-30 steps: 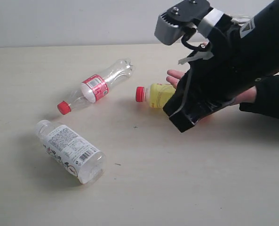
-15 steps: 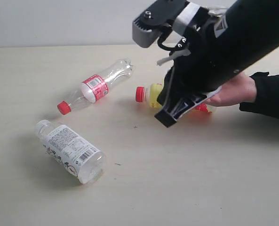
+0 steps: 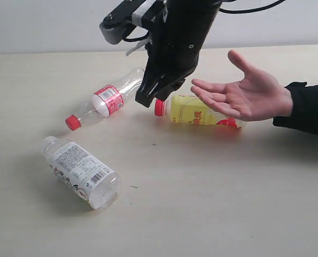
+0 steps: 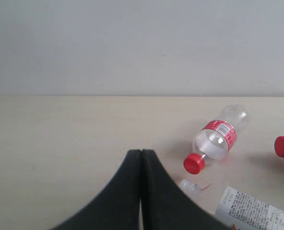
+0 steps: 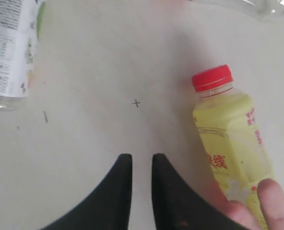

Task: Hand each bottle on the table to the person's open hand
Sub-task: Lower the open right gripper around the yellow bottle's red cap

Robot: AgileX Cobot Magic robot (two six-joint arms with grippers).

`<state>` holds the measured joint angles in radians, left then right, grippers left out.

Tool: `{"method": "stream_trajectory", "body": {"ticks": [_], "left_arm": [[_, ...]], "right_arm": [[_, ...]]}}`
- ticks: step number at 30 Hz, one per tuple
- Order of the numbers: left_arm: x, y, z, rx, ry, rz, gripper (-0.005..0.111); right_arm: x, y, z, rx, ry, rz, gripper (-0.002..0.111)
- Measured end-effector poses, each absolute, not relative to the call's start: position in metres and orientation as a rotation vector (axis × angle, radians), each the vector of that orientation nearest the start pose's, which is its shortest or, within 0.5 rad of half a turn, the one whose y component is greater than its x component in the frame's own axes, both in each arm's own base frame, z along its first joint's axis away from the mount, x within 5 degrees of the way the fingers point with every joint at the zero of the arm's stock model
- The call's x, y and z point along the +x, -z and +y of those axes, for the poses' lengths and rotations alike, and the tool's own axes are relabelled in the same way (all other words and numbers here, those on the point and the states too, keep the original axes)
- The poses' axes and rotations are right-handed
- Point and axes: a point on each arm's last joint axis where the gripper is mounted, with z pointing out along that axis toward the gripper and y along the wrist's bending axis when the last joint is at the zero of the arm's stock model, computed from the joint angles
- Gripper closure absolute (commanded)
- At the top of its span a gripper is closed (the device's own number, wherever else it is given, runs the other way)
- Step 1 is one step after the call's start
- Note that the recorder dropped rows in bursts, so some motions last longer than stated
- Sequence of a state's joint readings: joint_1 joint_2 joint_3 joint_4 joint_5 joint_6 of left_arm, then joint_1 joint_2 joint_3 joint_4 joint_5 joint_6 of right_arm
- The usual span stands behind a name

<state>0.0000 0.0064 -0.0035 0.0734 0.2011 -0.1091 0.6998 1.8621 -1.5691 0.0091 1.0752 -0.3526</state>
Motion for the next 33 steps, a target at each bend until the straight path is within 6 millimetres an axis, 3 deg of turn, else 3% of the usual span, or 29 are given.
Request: {"method": "stream_trajectory", "body": {"ticks": [9,17,25,33], "left_arm": [[0.056,-0.196,0.001,-0.042,0.016,1.687,0.107],[0.056,-0.196,0.001,-0.042,0.016,1.687,0.107],[0.056,-0.196,0.001,-0.042,0.016,1.687,0.107],[0.056,-0.196,0.001,-0.042,0.016,1.687,0.107]], "right_arm": [[0.326,-0.232,0.263,-1.520,0.091,2.488,0.050],[0.344,-0.209,0.271,-1.645,0.204,2.387,0.042],[0.356,-0.196,0.270,-1.825,0.360,2.219,0.042],[0.363,-0.184,0.274,-1.921,0.409,2.115,0.042]]}}
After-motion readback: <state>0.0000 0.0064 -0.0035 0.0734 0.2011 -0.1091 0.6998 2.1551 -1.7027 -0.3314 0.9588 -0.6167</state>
